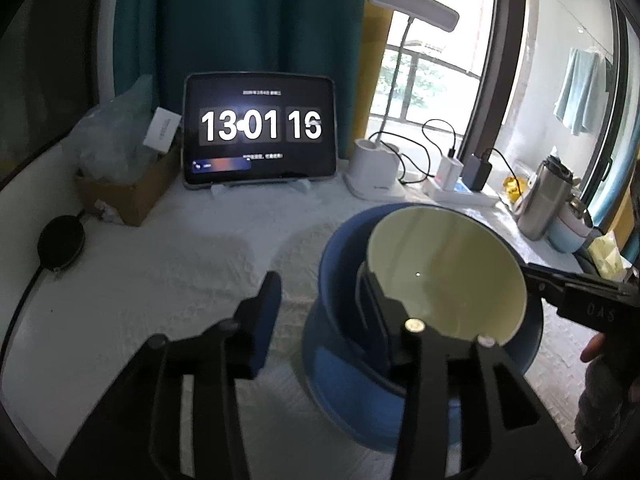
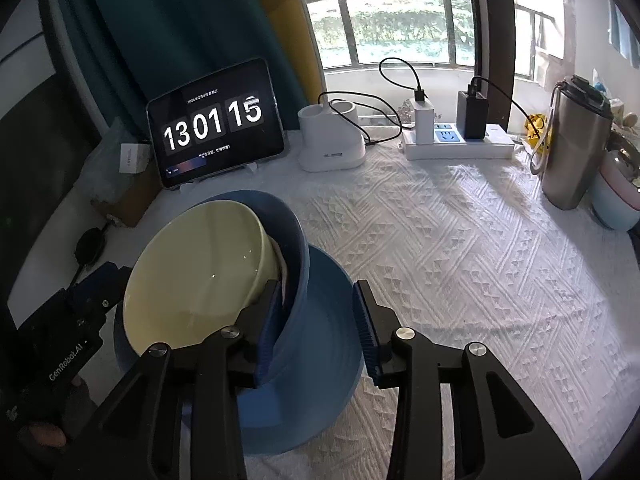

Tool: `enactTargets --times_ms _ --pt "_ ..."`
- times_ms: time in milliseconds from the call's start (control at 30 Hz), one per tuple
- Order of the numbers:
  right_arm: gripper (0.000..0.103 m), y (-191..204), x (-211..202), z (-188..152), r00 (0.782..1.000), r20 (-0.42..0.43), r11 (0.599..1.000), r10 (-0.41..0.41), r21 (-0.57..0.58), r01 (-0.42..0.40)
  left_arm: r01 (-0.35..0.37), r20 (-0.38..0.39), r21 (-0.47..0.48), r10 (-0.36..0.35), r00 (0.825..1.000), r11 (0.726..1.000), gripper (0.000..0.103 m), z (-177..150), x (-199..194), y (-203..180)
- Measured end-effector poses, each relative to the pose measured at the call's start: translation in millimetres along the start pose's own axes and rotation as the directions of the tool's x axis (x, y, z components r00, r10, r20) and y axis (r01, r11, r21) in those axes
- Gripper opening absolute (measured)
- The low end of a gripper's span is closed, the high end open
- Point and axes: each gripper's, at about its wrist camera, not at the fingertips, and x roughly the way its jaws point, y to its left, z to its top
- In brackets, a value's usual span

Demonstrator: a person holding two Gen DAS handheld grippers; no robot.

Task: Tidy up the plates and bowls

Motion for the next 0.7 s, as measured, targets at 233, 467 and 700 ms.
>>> enactTargets --times_ms 233,467,700 --pt "0.039 5 -12 -7 1.000 0.024 1.000 -0.017 -0.024 0.018 0.009 0.024 0.004 -0.009 1.000 1.000 0.049 -3 -17 -5" --pt "0.039 7 -27 -13 0.999 0.046 0.999 -0.017 -0.030 0.018 0.043 0.048 0.027 -0.044 0.998 0.999 0.064 -6 -35 -17" --pt "0.039 7 -42 -21 0.997 0.062 0.999 -0.041 -0.032 0.043 0.073 0.067 0.036 -0.075 0.995 0.997 0.066 -14 -52 -29"
